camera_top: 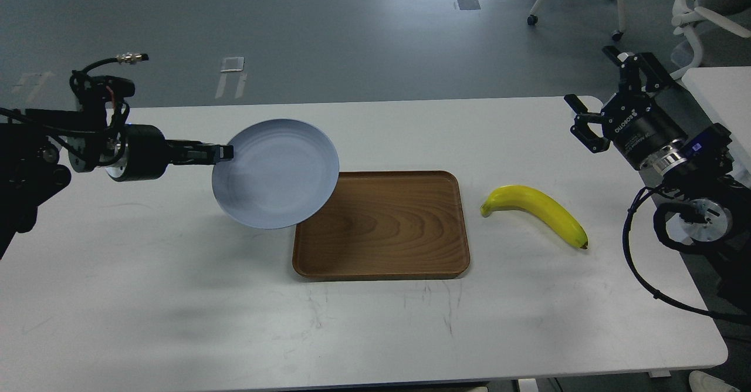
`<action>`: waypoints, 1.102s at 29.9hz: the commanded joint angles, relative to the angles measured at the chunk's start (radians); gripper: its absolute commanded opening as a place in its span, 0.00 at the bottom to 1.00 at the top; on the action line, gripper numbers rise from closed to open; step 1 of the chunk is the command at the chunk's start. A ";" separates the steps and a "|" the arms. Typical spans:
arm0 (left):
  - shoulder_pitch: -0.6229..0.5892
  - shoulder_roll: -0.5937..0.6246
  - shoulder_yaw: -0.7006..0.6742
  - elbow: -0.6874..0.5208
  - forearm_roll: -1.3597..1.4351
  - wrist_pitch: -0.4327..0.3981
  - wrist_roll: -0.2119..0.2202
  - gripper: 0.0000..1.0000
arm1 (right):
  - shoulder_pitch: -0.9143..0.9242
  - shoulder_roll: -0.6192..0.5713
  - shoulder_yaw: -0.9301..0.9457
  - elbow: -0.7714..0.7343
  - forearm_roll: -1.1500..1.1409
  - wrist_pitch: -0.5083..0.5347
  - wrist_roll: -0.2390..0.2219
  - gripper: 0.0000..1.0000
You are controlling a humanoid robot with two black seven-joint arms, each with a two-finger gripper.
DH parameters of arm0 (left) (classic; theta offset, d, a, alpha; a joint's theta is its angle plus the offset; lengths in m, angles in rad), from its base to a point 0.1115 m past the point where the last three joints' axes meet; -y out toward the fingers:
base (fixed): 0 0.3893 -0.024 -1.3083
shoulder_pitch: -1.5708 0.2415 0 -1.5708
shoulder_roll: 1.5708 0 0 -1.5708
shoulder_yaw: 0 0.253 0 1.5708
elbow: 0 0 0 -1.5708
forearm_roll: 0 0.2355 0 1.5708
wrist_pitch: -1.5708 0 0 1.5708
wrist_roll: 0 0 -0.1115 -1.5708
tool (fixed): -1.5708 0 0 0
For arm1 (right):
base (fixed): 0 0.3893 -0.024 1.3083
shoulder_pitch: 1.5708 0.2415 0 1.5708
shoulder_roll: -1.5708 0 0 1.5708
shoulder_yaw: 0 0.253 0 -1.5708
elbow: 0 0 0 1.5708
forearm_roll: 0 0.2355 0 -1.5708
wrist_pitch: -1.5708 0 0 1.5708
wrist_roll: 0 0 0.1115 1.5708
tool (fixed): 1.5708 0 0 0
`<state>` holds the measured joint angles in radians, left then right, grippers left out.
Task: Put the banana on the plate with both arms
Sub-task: 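Lift the plate with the left gripper and carry it over the tray, then lower the plate onto the wooden tray and open the left gripper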
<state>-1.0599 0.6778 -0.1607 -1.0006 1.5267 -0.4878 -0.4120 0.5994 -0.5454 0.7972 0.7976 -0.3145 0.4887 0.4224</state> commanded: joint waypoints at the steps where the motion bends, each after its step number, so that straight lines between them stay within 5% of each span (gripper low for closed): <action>1: -0.038 -0.061 0.065 0.016 0.012 -0.001 0.004 0.00 | 0.016 -0.002 0.011 -0.003 0.002 0.000 -0.001 1.00; 23: -0.064 -0.403 0.125 0.240 0.013 -0.001 0.039 0.00 | 0.298 -0.014 -0.079 -0.055 0.006 0.000 -0.007 1.00; 33: -0.058 -0.454 0.184 0.312 0.009 0.000 0.045 0.00 | 0.284 -0.027 -0.096 -0.055 0.006 0.000 -0.004 1.00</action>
<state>-1.1232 0.2280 0.0100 -0.7082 1.5369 -0.4887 -0.3687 0.8869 -0.5717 0.7011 0.7421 -0.3082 0.4887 0.4173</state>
